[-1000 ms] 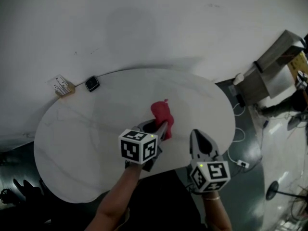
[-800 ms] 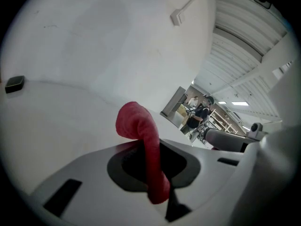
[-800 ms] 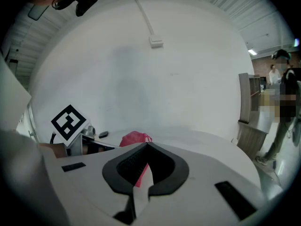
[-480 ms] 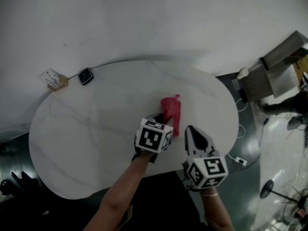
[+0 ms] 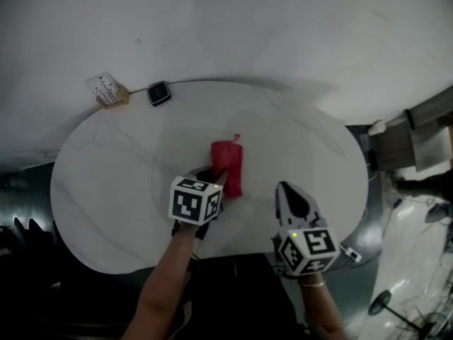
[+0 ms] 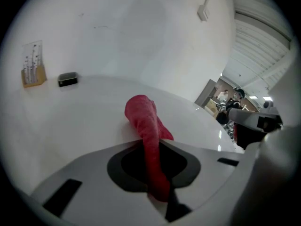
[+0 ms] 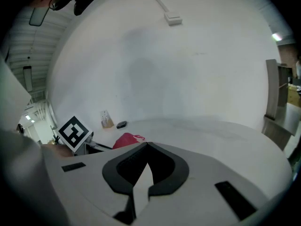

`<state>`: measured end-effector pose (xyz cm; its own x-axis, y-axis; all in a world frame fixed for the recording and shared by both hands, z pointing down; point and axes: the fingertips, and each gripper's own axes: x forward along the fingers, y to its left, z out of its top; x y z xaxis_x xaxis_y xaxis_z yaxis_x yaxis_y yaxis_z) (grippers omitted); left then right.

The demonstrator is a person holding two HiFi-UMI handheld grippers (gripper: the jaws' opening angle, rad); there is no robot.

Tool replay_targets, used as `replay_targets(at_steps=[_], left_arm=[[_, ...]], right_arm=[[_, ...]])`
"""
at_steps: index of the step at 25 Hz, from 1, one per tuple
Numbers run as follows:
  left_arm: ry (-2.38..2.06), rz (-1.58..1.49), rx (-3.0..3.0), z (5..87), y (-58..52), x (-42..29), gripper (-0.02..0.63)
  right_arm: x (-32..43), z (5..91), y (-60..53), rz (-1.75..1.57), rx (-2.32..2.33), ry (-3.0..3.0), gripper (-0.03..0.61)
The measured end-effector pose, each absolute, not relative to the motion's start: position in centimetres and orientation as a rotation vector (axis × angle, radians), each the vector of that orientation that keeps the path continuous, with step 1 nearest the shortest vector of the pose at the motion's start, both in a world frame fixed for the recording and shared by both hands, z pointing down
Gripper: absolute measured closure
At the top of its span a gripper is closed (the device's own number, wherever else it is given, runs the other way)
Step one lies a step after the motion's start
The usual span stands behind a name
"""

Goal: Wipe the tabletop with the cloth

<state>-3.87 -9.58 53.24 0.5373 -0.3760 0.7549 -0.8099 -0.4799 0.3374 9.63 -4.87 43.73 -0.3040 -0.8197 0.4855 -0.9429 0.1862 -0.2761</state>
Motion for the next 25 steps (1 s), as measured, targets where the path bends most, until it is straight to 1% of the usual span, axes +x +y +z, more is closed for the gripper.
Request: replay_targets(at_steps=[8,11,14,18,22,25], left_arm=[[-1.191,0.73,1.921,53.3,-8.6,-15.5,0.563],[-1.249,0.726,1.881,53.4,-8.2,-18.2,0.563],[-1.288,0.788,1.866,53.3,-8.1,-19.6,0.563],[-1.313,0.923,1.9,52.2,-8.5,-19.6,0.563],[-1.24,0.863,1.985,50.0,-9.9,-16.5,0.563],[-1.138,0.796,2.06,48.8,-11.5,-12.0,0.563]], right_arm=[[5.0,43.9,-5.5,0.764,1.567,-2.292,0.577],[4.2,43.9,-5.3,0.757,1.555,-2.297,0.575],[4.0,44.0,-5.1,0.768,1.56,-2.296,0.577],[4.9,43.9,-5.0,0.793,1.59,-2.286,0.575],[6.3,43.9,-5.1,0.799,1.639,-2.263,0.575],[7.7,44.1,-5.1,0.808,1.677,-2.235,0.575]])
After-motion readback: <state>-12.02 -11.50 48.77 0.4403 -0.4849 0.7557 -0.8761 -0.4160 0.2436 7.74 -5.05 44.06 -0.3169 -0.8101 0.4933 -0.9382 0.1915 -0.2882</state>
